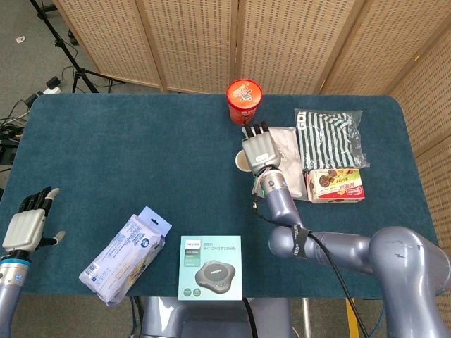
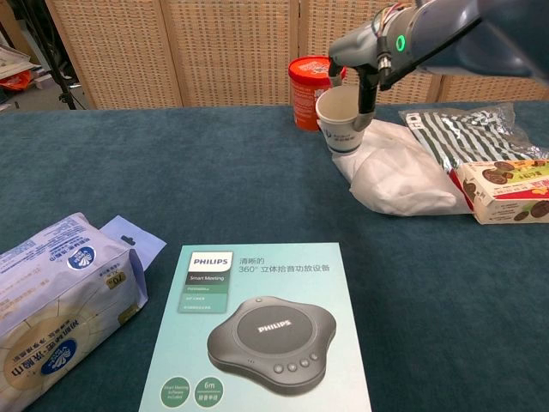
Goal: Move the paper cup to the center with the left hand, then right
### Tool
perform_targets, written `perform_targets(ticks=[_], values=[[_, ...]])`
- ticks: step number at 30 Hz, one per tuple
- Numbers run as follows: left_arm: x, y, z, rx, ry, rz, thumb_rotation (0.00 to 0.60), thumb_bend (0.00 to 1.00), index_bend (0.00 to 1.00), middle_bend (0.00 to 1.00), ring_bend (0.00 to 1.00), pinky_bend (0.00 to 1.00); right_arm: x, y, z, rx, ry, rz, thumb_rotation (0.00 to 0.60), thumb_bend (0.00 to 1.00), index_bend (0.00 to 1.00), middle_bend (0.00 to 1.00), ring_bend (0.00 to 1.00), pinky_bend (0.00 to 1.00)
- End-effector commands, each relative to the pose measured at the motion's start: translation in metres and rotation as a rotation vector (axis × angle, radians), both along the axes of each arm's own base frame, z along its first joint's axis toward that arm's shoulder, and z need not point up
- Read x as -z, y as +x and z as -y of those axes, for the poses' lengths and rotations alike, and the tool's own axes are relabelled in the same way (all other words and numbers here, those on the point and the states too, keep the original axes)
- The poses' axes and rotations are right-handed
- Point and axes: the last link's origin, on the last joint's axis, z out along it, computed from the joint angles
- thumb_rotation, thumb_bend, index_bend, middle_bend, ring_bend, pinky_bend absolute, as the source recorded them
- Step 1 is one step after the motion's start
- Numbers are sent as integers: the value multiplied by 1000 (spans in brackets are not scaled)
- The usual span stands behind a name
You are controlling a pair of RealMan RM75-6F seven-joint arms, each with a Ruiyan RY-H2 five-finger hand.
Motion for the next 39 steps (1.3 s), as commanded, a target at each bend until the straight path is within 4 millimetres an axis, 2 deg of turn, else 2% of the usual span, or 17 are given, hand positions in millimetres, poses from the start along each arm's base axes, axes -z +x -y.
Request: perform_targets(ticks=[1,6,11,12,15,24,29,39], values=[[0,0,0,2,-1,-2,600,249,0,0,0,0,-21,-16,3,48,-41,-2,600,260,424,0,0,0],[0,2,1,8,-1,-5,600,250,0,0,0,0,-50,-45,9,113,-101,-13,600,262,425,0,0,0],[0,3,2,12,-3,-6,600,250,0,0,0,0,-68,-67,12,158,-135,-21,600,260,432,0,0,0],[0,3,2,13,-4,-8,600,250,0,0,0,0,-78,-81,14,190,-161,-30,600,260,432,0,0,0],[1,4,2,14,-5,-10,600,250,0,0,0,0,-90,-99,15,220,-177,-30,600,260,432,0,0,0],[2,7,3,24,-7,-12,600,250,0,0,0,0,-118,-147,16,318,-228,-23,600,260,432,0,0,0],[3,7,3,24,-9,-17,600,251,0,0,0,0,-128,-166,16,378,-237,21,600,260,441,0,0,0],[7,10,5,34,-23,-23,600,251,0,0,0,0,-158,-215,11,503,-286,91,600,260,441,0,0,0]])
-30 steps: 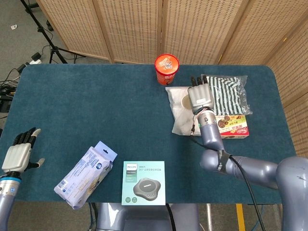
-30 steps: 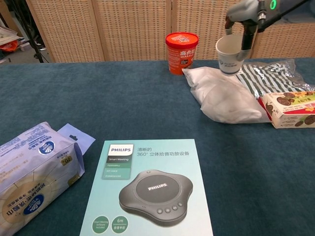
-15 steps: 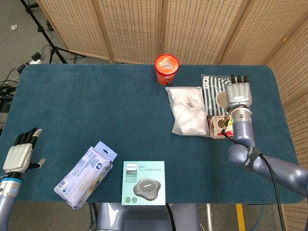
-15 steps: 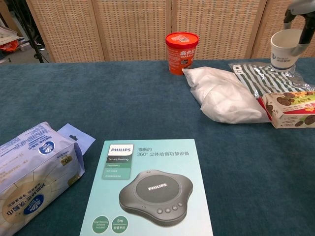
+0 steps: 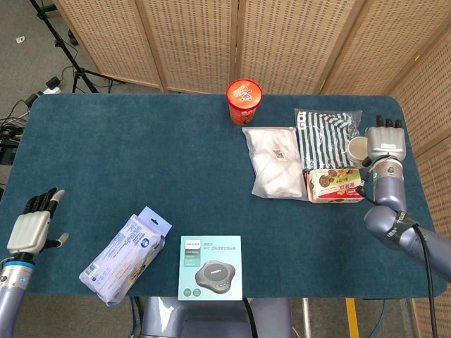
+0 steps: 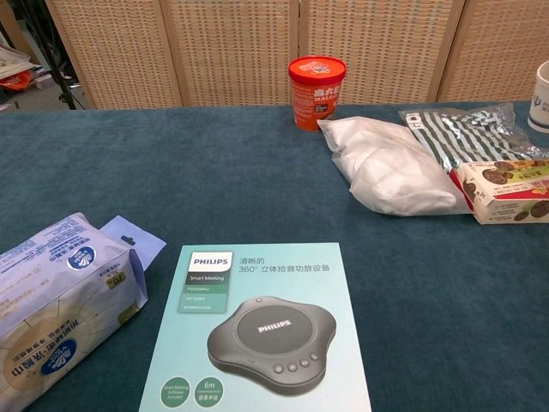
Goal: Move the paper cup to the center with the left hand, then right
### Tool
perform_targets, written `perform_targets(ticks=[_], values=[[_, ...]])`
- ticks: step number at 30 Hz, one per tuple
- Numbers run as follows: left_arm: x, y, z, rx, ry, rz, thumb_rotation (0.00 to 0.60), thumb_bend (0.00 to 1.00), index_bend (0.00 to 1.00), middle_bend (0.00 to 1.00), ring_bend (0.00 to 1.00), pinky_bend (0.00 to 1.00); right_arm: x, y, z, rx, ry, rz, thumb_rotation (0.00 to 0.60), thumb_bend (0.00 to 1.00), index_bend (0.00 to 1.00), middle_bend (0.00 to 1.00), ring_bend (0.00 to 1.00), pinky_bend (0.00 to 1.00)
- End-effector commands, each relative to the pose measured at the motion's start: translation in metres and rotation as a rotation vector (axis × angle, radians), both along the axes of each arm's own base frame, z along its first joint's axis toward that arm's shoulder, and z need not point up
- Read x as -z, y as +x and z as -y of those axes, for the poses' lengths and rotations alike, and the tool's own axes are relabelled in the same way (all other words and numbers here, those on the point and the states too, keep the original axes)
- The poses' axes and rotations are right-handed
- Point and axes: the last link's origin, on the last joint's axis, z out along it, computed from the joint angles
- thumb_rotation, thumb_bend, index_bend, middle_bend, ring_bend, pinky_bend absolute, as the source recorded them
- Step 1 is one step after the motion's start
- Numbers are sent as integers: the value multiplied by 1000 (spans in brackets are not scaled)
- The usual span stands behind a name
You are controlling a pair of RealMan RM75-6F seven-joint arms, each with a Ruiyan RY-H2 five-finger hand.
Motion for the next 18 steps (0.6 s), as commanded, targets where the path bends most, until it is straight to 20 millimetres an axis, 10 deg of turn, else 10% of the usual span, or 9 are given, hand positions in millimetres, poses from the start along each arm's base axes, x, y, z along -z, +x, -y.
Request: perform_targets(ticks=[1,18], values=[[1,1,0,2,-5,-1,600,251,0,0,0,0,-13,-18,-2,37,-26,12,600,260,441,0,0,0],[8,6,3,19,-30,-12,600,251,0,0,0,0,-31,-73,-20,146,-59,94,600,260,452,0,0,0]])
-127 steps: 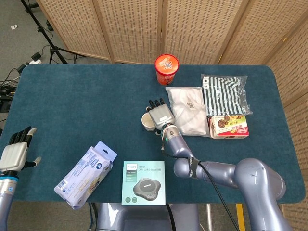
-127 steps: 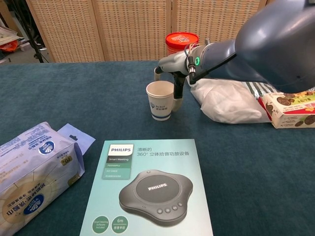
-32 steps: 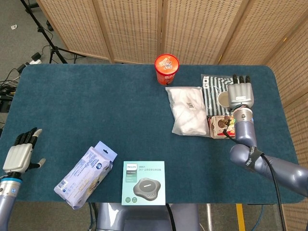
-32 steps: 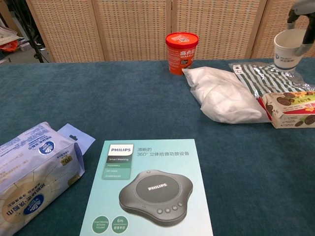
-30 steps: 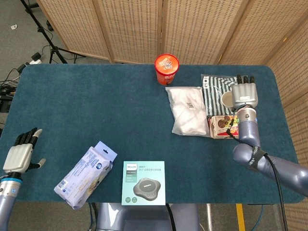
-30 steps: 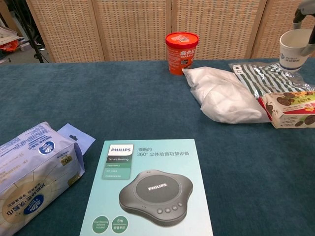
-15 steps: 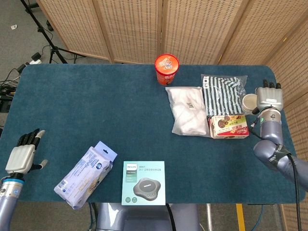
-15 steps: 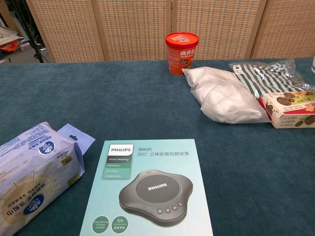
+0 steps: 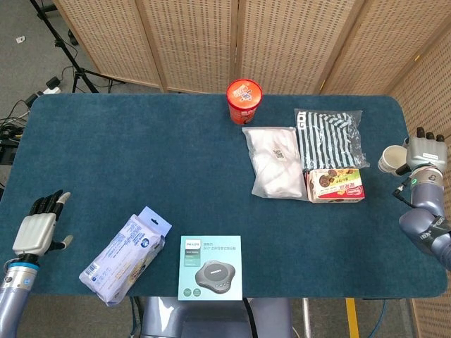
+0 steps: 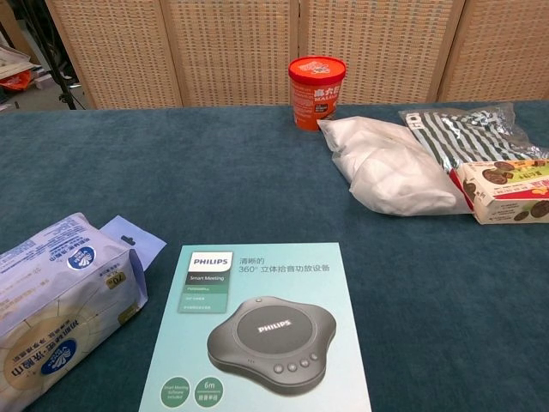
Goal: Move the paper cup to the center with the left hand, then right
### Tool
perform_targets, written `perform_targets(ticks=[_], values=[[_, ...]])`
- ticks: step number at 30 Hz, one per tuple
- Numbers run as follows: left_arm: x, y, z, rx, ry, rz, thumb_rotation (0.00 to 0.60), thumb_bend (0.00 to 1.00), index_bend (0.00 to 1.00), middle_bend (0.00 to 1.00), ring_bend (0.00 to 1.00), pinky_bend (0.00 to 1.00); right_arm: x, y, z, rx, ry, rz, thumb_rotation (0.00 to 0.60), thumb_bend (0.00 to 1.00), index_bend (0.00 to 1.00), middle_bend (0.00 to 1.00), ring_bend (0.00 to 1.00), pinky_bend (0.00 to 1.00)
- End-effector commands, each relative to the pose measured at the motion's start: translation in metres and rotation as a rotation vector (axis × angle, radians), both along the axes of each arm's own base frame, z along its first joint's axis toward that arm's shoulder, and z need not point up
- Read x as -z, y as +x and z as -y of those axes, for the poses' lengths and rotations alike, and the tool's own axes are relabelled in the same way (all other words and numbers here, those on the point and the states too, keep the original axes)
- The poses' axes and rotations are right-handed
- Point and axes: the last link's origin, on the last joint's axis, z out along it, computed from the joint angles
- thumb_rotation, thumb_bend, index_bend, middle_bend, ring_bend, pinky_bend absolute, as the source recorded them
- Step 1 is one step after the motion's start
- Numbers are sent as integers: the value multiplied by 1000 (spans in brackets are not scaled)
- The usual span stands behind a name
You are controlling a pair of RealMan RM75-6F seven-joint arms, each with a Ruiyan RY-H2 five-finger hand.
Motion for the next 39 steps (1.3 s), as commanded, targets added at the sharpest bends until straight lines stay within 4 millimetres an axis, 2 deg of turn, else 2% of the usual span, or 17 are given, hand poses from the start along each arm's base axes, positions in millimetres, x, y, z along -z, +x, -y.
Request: perform_targets(ticks=[1,20,39], values=[[1,1,1,4,-2,-2,600,251,0,0,0,0,4,-6,-3,8,6,29,600,260,453,0,0,0],[5,7,4,26,-13,-15,600,251,0,0,0,0,21,-44,-11,78,65,76,600,260,458,0,0,0],[6,8,5,32,-15,-15,600,251,0,0,0,0,30,-46,-9,72,76,115,600,260,458,0,0,0]])
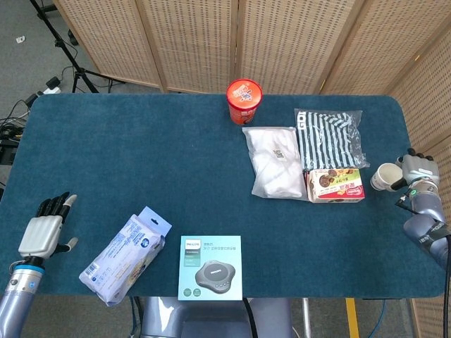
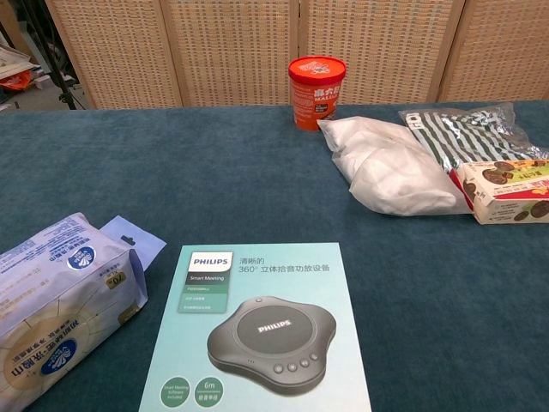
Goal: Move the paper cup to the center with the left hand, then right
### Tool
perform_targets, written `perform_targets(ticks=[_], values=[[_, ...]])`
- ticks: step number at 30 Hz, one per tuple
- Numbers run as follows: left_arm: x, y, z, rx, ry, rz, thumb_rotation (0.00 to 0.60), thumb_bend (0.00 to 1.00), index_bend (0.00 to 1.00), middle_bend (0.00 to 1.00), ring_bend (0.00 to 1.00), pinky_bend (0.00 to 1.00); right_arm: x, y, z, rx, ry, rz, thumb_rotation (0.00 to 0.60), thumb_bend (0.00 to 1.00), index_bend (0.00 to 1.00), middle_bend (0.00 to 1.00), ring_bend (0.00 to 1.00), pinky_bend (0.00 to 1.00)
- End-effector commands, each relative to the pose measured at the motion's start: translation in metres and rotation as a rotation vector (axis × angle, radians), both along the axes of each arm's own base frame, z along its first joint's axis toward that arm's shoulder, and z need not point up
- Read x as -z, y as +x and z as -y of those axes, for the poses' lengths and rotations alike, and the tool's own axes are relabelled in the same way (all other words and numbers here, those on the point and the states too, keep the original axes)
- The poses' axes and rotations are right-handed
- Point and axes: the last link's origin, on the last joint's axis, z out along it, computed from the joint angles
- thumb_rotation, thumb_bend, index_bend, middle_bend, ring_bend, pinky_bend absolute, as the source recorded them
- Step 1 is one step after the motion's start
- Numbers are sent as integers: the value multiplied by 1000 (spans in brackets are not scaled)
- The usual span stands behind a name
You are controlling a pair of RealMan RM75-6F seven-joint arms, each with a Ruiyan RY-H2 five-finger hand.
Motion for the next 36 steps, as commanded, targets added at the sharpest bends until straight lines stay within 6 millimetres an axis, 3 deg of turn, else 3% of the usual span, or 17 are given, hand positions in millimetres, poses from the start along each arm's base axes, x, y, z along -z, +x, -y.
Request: perform_targets(ticks=[1,22,30,36], values=[[0,0,0,1,-1,0,600,252,0,0,0,0,0,-1,0,2,5,0,600,260,458,0,0,0],[1,1,1,4,-6,0,600,251,0,0,0,0,8,-9,-3,30,28,34,600,235,451,0,0,0],[1,1,1,3,-7,1,600,252,0,0,0,0,8,-10,-2,28,19,50,600,203,323,0,0,0],[1,2,1,5,-7,2,600,251,0,0,0,0,7,-11,-3,28,22,49,600,88,59,0,0,0]])
